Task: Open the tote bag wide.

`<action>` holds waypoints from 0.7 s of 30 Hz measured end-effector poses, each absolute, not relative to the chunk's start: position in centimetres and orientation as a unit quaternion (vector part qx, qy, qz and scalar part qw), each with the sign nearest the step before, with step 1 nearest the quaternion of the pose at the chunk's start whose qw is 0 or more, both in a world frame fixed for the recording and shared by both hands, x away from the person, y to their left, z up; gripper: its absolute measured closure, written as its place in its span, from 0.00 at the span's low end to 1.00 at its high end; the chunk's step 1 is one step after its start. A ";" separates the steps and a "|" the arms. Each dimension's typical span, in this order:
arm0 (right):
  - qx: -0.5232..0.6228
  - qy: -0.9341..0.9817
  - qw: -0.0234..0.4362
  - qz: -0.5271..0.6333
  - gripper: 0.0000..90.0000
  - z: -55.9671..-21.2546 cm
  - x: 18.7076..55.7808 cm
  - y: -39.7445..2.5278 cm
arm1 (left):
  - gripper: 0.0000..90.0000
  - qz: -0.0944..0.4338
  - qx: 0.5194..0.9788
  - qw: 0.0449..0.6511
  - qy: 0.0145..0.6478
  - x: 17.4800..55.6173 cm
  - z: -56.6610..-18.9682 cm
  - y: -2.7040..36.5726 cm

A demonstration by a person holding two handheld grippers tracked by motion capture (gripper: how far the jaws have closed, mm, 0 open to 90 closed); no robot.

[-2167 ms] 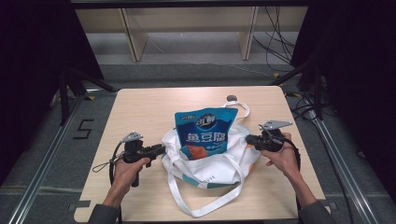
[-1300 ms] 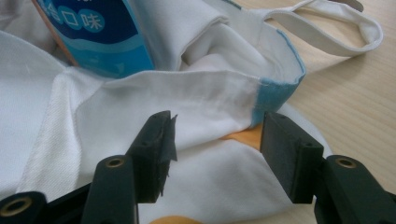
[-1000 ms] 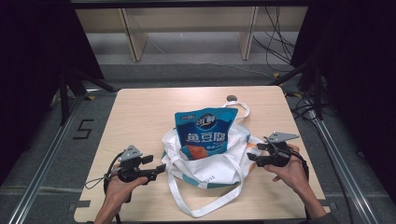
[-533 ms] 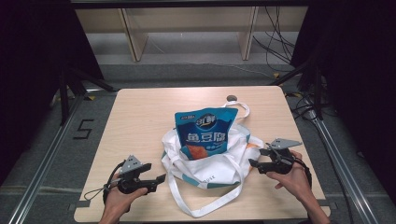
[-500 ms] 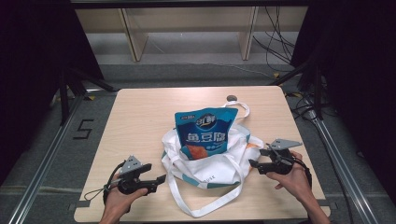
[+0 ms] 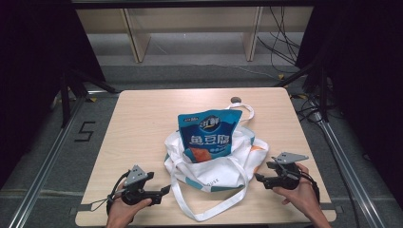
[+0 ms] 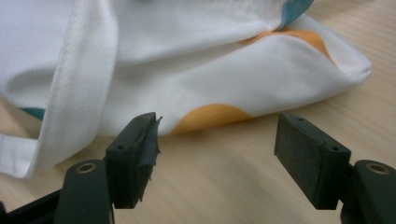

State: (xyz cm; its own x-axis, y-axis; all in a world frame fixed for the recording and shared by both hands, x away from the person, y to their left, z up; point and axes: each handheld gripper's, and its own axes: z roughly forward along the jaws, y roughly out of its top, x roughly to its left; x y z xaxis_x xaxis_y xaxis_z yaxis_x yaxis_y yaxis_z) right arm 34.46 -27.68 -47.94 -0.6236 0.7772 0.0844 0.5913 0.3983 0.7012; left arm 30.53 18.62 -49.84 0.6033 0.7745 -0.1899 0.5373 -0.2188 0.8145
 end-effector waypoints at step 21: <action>0.409 0.828 0.121 0.364 0.33 -49.4 30.2 -29.5 | 0.18 0.144 0.776 0.435 0.434 29.1 -50.3 18.2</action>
State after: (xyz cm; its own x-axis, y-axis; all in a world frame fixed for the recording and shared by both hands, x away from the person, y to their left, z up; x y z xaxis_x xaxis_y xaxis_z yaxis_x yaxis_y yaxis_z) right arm 30.23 -29.52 -49.45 -0.6364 0.7651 0.0983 0.5896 0.4002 0.7016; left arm 29.11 18.21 -50.28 0.5817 0.7987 -0.1538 0.5482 -0.2453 0.7996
